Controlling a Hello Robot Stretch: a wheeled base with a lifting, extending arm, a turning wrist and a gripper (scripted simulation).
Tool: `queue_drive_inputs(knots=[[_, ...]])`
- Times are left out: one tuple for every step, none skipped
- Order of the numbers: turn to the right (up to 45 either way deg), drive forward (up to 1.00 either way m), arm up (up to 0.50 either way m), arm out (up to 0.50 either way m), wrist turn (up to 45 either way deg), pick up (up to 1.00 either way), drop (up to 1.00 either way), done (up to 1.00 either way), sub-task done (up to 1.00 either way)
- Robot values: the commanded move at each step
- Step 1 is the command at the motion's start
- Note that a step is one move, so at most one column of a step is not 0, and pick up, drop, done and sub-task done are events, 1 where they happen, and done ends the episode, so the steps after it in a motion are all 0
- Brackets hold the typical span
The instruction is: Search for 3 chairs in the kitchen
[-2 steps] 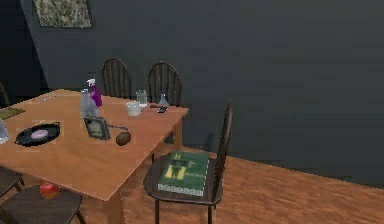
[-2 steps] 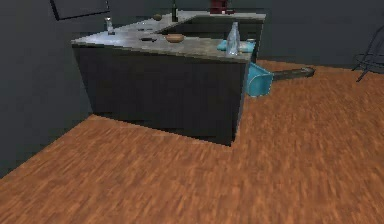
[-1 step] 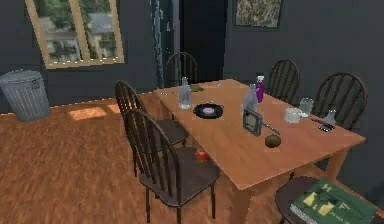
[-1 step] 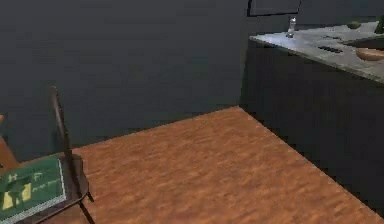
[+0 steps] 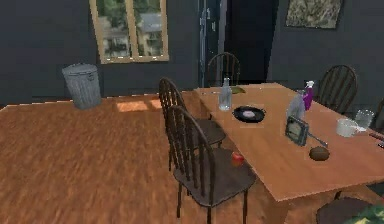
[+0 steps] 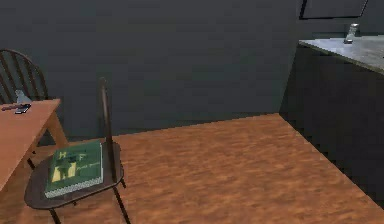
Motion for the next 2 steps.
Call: queue_drive_inputs(knots=[[0.0,0.25,0.0,0.0,0.0,0.0,0.0,0.0,0.0],[0.0,0.0,0.0,0.0,0.0,0.0,0.0,1.0,0.0]])
